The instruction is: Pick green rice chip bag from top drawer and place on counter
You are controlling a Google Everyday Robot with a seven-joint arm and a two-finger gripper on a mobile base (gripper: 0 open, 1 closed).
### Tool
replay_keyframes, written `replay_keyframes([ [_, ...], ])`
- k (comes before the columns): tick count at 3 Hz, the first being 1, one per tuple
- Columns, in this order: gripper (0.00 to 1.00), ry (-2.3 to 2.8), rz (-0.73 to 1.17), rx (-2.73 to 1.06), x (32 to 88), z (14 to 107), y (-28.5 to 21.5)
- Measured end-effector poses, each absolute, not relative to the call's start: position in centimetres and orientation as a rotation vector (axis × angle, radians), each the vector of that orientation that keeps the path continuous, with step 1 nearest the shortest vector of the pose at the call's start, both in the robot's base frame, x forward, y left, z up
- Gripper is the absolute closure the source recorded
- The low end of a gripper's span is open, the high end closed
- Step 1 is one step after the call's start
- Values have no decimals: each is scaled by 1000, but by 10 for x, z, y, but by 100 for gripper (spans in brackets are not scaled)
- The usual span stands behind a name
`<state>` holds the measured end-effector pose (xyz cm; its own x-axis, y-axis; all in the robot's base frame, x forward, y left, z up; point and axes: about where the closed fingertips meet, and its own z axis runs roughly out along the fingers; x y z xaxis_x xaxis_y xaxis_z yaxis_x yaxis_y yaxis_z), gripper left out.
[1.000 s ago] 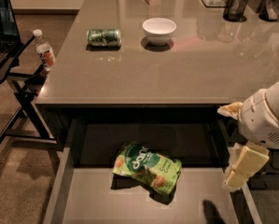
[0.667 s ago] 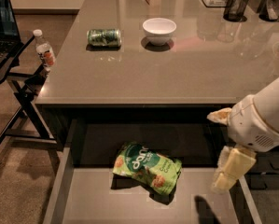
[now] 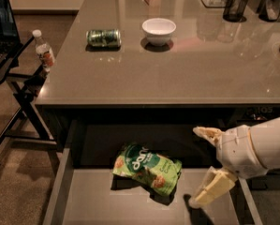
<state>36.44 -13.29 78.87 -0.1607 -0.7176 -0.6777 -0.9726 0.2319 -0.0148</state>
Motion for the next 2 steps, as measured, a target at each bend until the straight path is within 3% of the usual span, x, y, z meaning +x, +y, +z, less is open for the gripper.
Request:
replay_keyframes([
  [2, 0, 1815, 420, -1502, 377, 777, -119],
])
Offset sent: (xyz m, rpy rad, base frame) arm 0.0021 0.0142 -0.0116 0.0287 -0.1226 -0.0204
